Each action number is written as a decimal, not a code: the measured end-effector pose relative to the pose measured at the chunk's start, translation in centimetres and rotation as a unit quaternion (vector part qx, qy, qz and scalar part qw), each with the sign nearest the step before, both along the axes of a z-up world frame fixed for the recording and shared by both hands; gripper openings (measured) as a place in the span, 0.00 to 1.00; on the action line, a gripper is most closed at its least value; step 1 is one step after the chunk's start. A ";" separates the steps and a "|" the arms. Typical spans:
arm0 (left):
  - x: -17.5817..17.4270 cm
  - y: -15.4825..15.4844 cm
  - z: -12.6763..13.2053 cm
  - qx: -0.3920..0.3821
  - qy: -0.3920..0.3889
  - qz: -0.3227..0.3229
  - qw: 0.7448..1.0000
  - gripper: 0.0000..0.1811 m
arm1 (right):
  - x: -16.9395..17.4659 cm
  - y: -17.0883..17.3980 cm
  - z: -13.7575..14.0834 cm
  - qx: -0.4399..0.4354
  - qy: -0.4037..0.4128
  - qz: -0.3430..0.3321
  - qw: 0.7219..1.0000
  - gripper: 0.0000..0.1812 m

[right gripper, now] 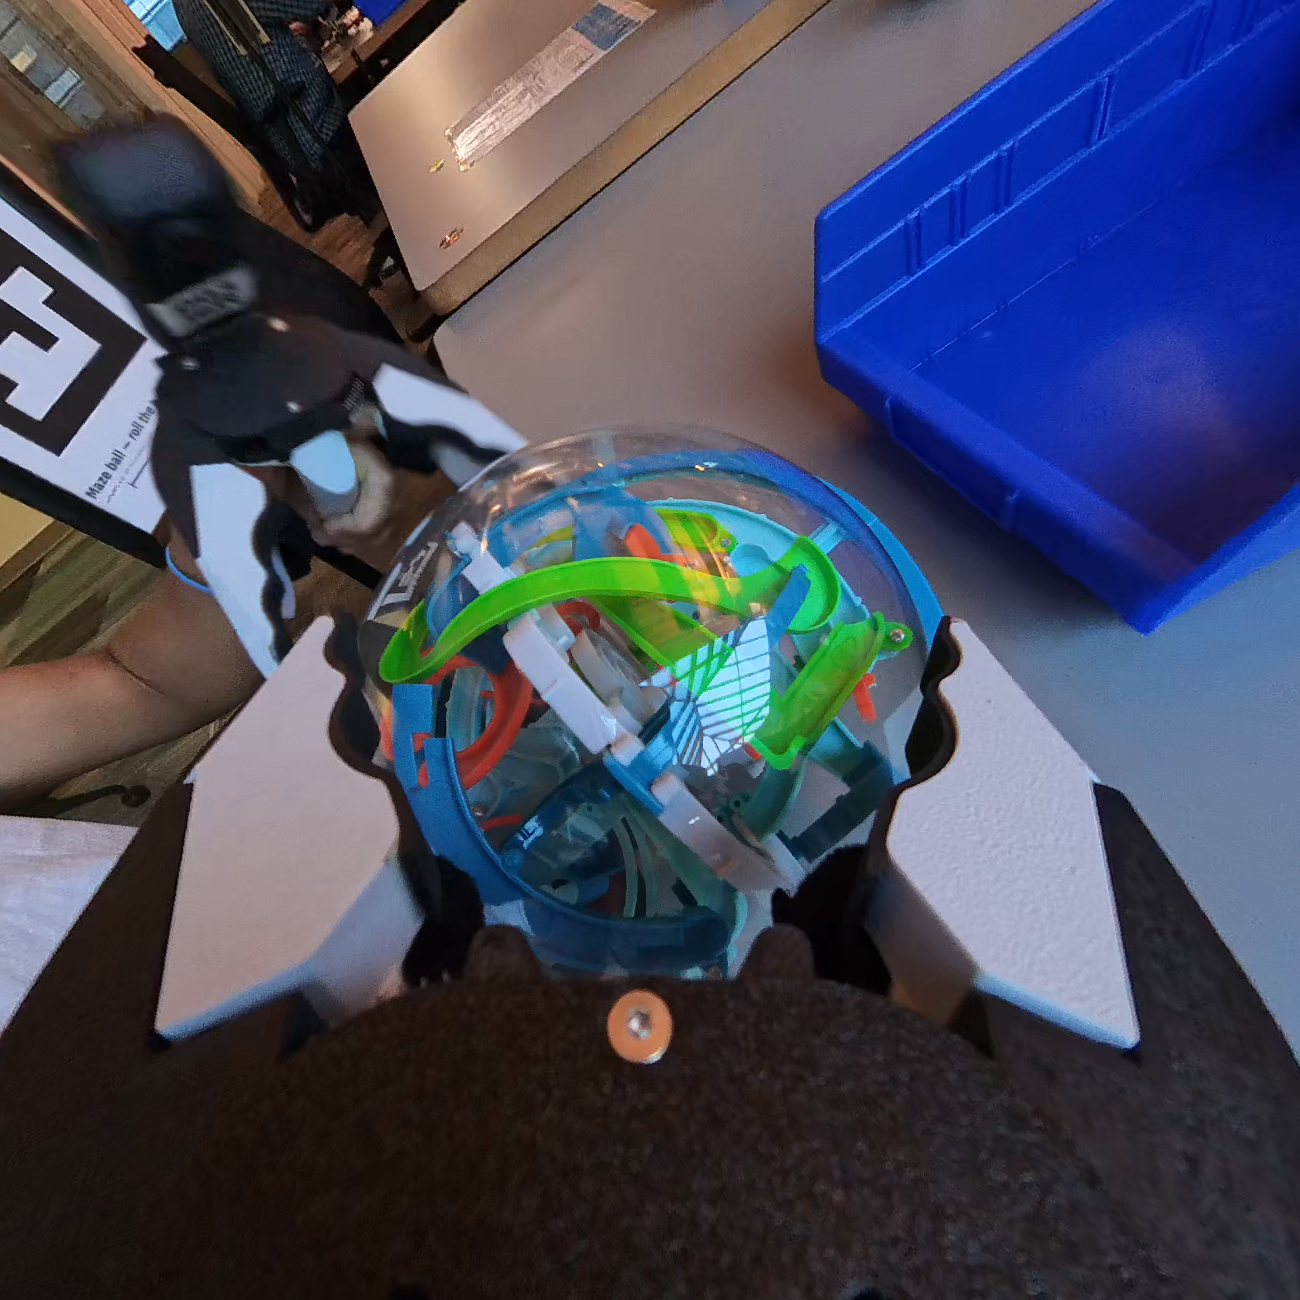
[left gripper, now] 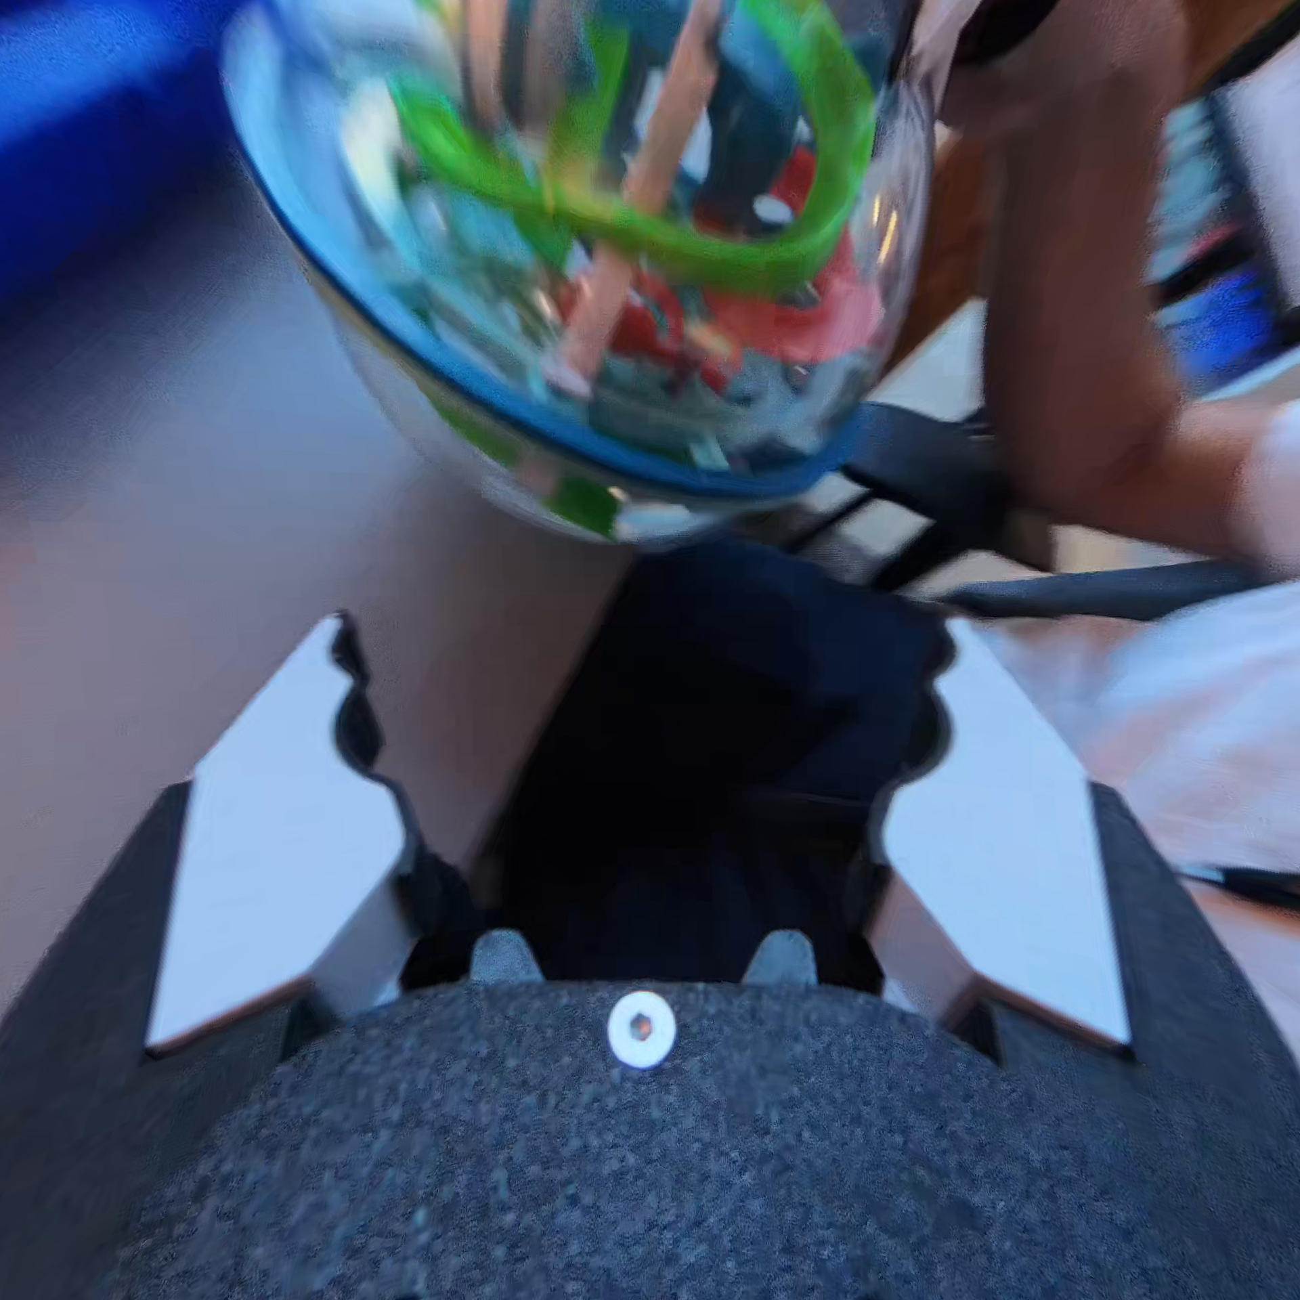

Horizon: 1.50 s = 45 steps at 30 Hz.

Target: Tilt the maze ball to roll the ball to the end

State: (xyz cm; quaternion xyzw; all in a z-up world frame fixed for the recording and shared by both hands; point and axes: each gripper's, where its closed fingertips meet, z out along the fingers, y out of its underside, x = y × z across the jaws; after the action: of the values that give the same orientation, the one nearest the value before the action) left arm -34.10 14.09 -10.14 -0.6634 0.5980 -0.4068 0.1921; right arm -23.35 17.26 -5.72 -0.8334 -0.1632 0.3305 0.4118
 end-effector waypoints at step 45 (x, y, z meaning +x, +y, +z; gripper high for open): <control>5.5 2.0 -0.5 -0.238 -0.091 0.042 0.966 0.84 | -1.1 -2.1 -2.6 0.302 -0.173 -0.042 0.937 0.85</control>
State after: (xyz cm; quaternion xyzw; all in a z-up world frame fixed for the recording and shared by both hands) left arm -28.55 16.05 -10.63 -0.6749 0.4355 -0.5873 0.0997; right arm -24.50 15.17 -8.32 -0.7199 -0.2891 0.0991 0.6232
